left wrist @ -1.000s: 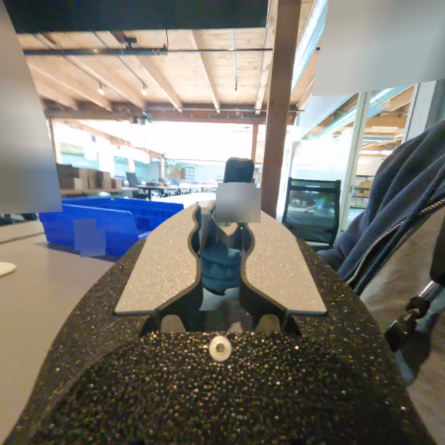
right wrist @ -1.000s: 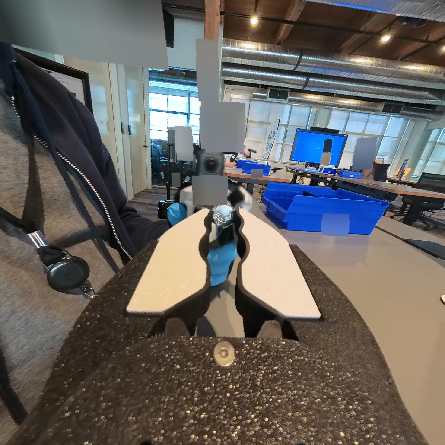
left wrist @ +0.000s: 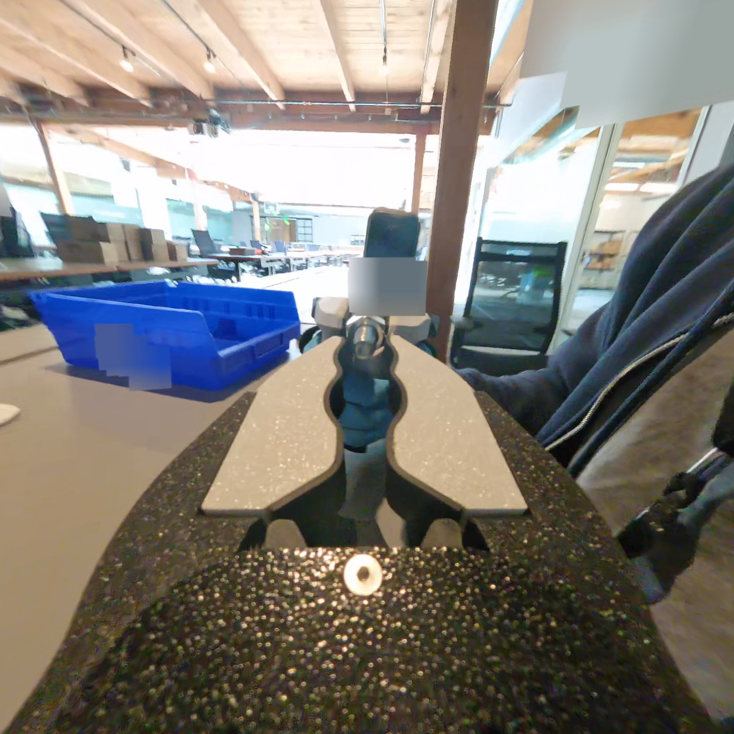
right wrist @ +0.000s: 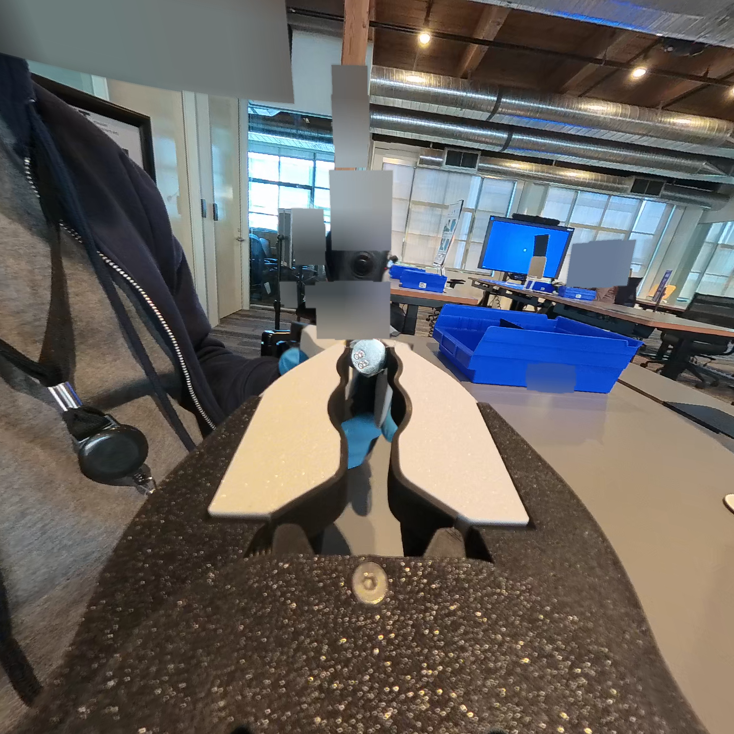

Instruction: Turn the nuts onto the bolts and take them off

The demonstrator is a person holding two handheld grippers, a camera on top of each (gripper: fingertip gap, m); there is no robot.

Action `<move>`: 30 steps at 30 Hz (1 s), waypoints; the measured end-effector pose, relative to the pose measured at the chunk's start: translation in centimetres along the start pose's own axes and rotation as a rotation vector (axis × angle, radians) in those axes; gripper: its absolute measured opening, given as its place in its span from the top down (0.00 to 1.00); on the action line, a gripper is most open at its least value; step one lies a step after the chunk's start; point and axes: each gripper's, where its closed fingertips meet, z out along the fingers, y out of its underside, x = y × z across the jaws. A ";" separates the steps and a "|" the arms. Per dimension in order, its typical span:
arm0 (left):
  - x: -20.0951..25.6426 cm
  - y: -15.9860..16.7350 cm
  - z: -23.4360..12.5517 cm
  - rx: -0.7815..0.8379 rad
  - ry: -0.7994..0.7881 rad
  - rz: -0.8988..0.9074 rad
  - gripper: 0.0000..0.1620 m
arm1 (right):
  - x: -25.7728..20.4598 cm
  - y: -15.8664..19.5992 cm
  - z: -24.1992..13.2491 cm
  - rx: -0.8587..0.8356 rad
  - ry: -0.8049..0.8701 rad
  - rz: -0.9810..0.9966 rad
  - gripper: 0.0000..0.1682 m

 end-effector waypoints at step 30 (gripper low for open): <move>0.1 -0.4 -0.1 -0.006 -0.158 0.543 0.89 | -0.2 -0.3 0.0 0.015 -0.021 -0.002 0.90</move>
